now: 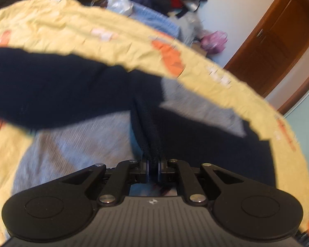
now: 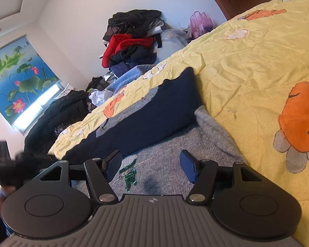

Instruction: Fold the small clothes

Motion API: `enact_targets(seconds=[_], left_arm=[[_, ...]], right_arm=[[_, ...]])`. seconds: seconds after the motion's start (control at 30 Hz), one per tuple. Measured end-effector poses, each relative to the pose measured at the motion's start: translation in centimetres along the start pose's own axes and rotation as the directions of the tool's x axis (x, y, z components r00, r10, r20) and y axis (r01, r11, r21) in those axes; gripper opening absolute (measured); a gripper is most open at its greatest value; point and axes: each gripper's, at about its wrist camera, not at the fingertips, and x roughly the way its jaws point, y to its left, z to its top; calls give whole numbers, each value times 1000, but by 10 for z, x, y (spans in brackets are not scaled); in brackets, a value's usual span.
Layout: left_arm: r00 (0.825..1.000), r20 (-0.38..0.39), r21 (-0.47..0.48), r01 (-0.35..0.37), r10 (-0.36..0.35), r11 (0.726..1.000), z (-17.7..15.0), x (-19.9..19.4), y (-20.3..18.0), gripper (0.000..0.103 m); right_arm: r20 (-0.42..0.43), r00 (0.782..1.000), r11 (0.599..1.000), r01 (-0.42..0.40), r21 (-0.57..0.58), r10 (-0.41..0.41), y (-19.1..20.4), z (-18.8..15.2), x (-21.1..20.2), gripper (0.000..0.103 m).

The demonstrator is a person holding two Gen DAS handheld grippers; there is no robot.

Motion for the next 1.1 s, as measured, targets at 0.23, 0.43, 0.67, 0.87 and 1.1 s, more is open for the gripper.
enact_targets(seconds=[0.23,0.43,0.67,0.87,1.1], left_arm=[[984,177,133,-18,-6,991,-28,-3,-4,10],[976,160,-52,158,-148,986,-21,2,32,11],[973,160,-84,184,-169,979,-21,3,36,11],[979,148,-73,152,-140,986,-23,-16,39,17],[893,442,-304,56,89,951,-6,-114,140,82]], right_arm=[[-39,994,980,92,-177,-100,33,10,8,70],[14,985,904,161,-396,-169,76,55,60,91],[-5,927,765,307,-566,-376,58,38,123,97],[-18,928,785,304,-540,-372,54,41,122,100],[-22,931,792,298,-533,-365,55,42,123,100]])
